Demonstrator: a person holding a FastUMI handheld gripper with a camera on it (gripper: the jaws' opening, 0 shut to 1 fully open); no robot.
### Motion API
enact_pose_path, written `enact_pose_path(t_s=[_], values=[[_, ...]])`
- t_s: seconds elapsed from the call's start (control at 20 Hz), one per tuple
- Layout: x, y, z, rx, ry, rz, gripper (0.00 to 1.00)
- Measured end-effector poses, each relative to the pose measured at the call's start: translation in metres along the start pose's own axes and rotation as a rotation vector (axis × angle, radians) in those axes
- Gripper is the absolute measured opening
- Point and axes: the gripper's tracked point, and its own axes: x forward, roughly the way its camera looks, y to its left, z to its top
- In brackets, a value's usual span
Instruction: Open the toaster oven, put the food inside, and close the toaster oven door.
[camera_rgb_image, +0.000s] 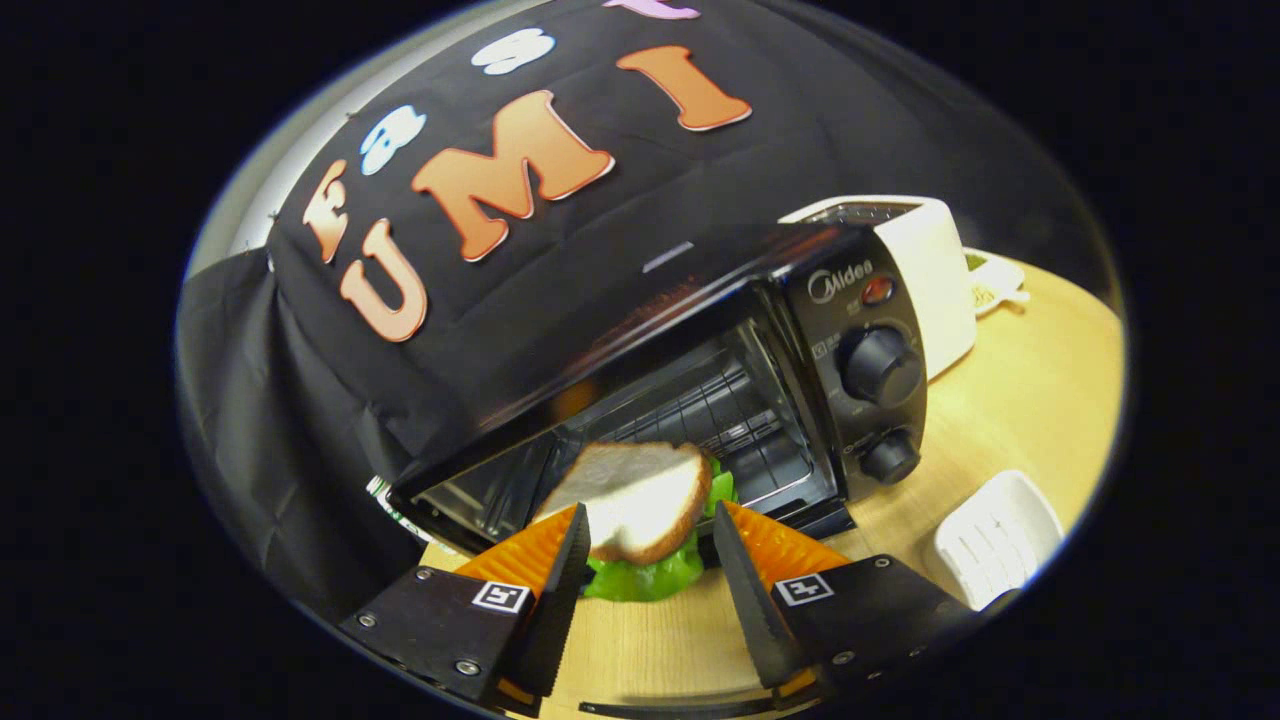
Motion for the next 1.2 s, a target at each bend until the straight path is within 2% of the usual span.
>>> enact_pose_path(t_s=[0.2, 0.45, 0.6, 0.9, 1.2], values=[[-0.042, 0.01, -0.003, -0.132, 0.019, 0.06, 0.74], [-0.09, 0.001, -0.04, -0.318, 0.105, 0.09, 0.74], [-0.111, -0.008, -0.071, -0.333, 0.183, 0.116, 0.77], [-0.138, -0.037, -0.115, -0.389, 0.287, 0.086, 0.77], [-0.12, -0.057, -0.135, -0.423, 0.324, 0.011, 0.77]])
